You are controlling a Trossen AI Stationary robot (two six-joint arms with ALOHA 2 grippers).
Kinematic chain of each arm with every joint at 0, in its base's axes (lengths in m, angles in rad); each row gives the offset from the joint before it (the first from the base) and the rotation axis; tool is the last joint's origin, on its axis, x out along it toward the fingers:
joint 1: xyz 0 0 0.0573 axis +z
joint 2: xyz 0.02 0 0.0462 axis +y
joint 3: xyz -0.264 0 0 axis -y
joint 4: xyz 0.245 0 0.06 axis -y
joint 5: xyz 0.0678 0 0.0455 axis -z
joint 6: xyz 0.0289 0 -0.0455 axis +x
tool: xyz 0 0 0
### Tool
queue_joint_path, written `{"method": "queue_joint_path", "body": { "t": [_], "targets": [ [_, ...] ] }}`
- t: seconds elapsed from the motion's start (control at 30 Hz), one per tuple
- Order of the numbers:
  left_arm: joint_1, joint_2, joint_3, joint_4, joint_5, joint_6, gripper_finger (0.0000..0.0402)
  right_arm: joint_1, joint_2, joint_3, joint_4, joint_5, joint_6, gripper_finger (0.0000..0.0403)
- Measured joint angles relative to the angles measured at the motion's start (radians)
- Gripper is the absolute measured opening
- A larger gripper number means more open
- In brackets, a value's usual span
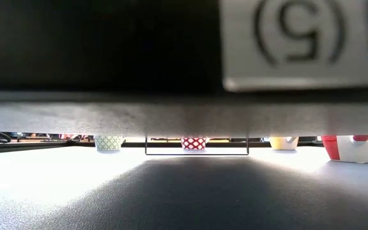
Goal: Place coffee mugs
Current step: Put the red mug on the shelf
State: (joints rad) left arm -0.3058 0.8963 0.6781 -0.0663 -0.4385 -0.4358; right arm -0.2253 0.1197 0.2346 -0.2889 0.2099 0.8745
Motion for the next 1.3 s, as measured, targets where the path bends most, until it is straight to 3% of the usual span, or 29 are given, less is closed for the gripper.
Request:
{"method": "queue_joint_path", "body": {
  "t": [0.3, 0.63, 0.83, 1.1, 1.3],
  "targets": [
    [0.003, -0.008, 0.000, -0.051, 0.000, -0.104, 0.0052, 0.000, 0.231, 0.314, -0.505, -0.022, 0.094, 0.0066],
    [0.000, -0.054, 0.000, -0.191, 0.016, -0.353, 0.0052, 0.000, 0.575, 0.498, -0.763, -0.237, 0.153, 0.0066],
    [-0.001, -0.067, -0.001, -0.283, 0.062, -0.386, 0.0052, 0.019, 0.696, 0.535, -0.780, -0.369, 0.192, 0.0066],
    [-0.001, -0.080, -0.001, -0.315, 0.064, -0.358, 0.0052, 0.138, 0.778, 0.591, -0.778, -0.366, 0.266, 0.0066],
    [-0.001, -0.109, -0.001, -0.328, 0.063, -0.333, 0.0052, 0.221, 0.819, 0.643, -0.775, -0.340, 0.232, 0.0066]
  ]
}}
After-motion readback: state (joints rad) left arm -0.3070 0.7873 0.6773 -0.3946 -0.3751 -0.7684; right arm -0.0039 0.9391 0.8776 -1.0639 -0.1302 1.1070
